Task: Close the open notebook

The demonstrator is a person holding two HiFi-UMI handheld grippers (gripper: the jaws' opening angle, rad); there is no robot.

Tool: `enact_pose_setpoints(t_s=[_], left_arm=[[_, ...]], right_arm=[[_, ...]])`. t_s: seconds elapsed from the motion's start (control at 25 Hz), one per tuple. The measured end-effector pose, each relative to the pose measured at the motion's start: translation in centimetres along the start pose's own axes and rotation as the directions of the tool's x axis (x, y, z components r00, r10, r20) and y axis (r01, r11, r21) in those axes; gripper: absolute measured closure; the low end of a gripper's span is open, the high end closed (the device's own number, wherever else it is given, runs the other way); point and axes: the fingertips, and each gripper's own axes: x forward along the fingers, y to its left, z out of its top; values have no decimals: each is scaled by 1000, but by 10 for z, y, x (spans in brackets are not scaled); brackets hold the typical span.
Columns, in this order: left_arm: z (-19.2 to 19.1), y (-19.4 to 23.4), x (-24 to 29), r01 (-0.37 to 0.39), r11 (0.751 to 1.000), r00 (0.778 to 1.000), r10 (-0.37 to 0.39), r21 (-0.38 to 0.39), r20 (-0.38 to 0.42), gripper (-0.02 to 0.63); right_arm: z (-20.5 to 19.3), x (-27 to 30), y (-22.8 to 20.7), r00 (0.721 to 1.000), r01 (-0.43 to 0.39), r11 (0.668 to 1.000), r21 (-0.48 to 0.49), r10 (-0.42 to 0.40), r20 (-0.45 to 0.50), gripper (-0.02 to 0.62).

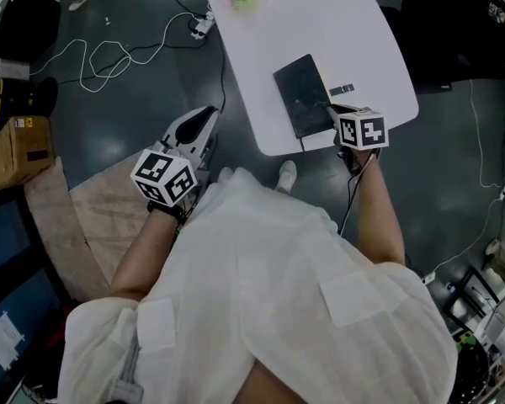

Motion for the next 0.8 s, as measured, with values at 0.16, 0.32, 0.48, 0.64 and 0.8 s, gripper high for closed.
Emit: enact_pose_setpoints(t_s=[0.16, 0.32, 0.48, 0.64, 0.8], left_arm=[[-4, -1, 5, -15, 1000, 1000, 15, -7, -7, 572], [-7, -3, 11, -28, 1000, 1000, 28, -13, -14, 573], [-10, -8, 16, -32, 999, 999, 32, -15, -26, 572], [-17, -15, 22, -30, 1000, 999, 29, -7, -41, 573], [-22, -19, 26, -26, 1000, 998, 26, -7, -52, 572]], right_arm=[[-6, 11, -14, 1000, -9, 1000, 9, 10, -14, 557], [-14, 24, -31, 999, -9, 1000, 18, 10, -33, 551], [-22, 37, -43, 998, -9, 1000, 26, 10, -55, 545], [-31, 50, -52, 997, -2, 1000, 29, 4, -77, 541], [-37, 59, -57, 996, 6, 1000, 23, -4, -93, 540]])
